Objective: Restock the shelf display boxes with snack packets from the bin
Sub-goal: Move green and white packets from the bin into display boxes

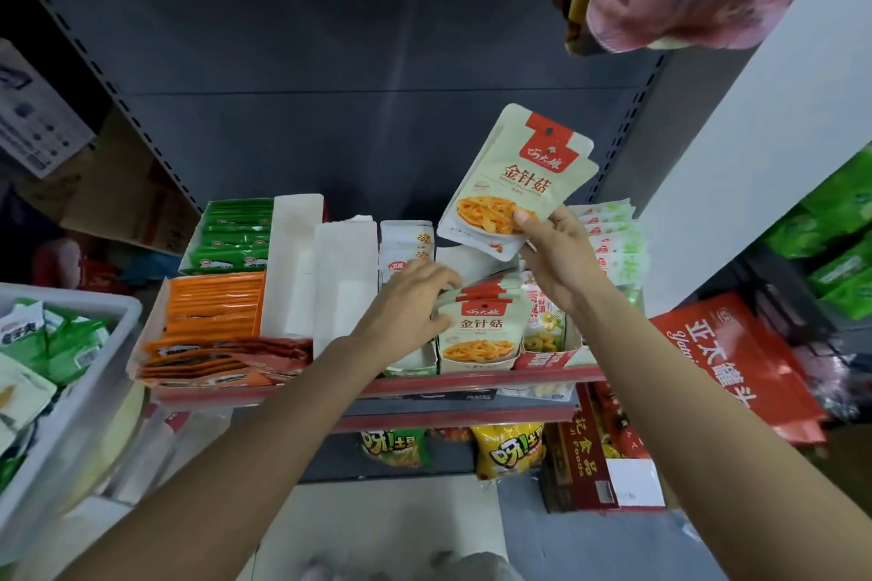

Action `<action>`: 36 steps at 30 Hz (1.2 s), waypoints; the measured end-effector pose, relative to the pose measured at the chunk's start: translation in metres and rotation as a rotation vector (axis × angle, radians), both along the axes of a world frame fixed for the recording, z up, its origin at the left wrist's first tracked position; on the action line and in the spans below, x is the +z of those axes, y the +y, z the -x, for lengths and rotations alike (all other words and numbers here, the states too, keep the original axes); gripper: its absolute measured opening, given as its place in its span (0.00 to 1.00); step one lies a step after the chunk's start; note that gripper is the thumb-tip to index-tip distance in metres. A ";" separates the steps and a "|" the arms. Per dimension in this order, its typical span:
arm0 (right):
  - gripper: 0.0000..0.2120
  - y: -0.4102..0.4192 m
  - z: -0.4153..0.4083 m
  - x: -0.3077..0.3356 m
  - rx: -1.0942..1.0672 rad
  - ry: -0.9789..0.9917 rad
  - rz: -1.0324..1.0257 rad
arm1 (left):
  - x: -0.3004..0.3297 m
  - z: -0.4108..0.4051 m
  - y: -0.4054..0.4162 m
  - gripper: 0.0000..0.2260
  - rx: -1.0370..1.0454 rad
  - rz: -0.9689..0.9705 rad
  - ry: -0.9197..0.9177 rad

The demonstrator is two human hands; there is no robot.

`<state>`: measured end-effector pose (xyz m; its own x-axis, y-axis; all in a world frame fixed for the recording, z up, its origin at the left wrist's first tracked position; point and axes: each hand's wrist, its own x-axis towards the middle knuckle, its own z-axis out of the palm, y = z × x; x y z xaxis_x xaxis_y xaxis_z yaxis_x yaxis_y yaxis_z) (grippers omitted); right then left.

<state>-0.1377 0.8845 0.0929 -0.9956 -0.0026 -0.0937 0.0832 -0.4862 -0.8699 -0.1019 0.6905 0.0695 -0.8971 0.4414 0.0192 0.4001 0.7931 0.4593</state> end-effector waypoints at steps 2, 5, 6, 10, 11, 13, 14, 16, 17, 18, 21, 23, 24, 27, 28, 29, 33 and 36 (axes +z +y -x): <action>0.12 -0.002 -0.002 0.000 0.042 -0.010 -0.009 | 0.000 -0.004 -0.002 0.18 -0.017 -0.097 -0.138; 0.12 -0.003 -0.006 -0.002 0.096 -0.066 -0.268 | -0.002 -0.005 -0.006 0.17 -0.026 -0.140 -0.167; 0.11 -0.001 -0.008 -0.003 0.110 -0.081 -0.477 | -0.003 -0.006 -0.006 0.18 -0.020 -0.150 -0.169; 0.07 0.003 -0.011 -0.004 0.211 -0.042 -0.987 | -0.003 -0.007 -0.004 0.20 -0.006 -0.178 -0.164; 0.08 0.002 -0.010 -0.002 0.223 -0.010 -1.022 | -0.003 -0.007 -0.004 0.21 -0.002 -0.177 -0.168; 0.09 0.000 -0.006 0.002 0.205 0.105 -1.105 | -0.002 -0.007 -0.005 0.23 0.004 -0.169 -0.170; 0.08 -0.001 -0.004 0.003 0.181 0.169 -1.159 | -0.001 -0.006 -0.006 0.23 0.004 -0.171 -0.168; 0.05 -0.001 -0.002 0.002 0.137 0.249 -1.276 | 0.002 -0.005 -0.006 0.25 0.008 -0.188 -0.166; 0.05 0.000 -0.002 0.000 0.140 0.269 -1.343 | 0.004 -0.004 -0.005 0.25 0.015 -0.195 -0.166; 0.05 0.001 0.000 -0.001 0.158 0.277 -1.407 | 0.006 -0.004 -0.005 0.26 0.022 -0.201 -0.167; 0.06 -0.001 0.004 0.004 0.227 0.242 -1.529 | 0.011 -0.004 -0.004 0.24 0.037 -0.238 -0.195; 0.07 -0.009 0.003 0.013 0.227 0.263 -1.536 | 0.015 -0.003 -0.006 0.19 0.080 -0.263 -0.170; 0.07 -0.016 0.001 0.018 0.202 0.289 -1.504 | 0.017 -0.002 -0.009 0.16 0.121 -0.273 -0.131; 0.09 -0.046 -0.010 0.030 0.156 0.315 -1.366 | 0.029 0.001 -0.025 0.10 0.290 -0.370 -0.016; 0.10 -0.059 -0.013 0.033 0.173 0.323 -1.339 | 0.033 0.000 -0.034 0.10 0.348 -0.404 0.005; 0.10 -0.074 -0.017 0.035 0.202 0.331 -1.321 | 0.037 -0.001 -0.045 0.09 0.402 -0.427 0.024; 0.11 -0.148 -0.026 0.040 0.313 0.381 -1.260 | 0.045 -0.016 -0.111 0.08 0.627 -0.440 0.074; 0.12 -0.217 -0.034 0.040 0.402 0.448 -1.253 | 0.045 -0.041 -0.178 0.07 0.815 -0.437 0.102</action>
<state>-0.1041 0.6670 0.1327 -0.8921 -0.4453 0.0769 -0.3689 0.6193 -0.6931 -0.0613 0.5126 0.1141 -0.9119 -0.3890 0.1310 -0.1493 0.6116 0.7770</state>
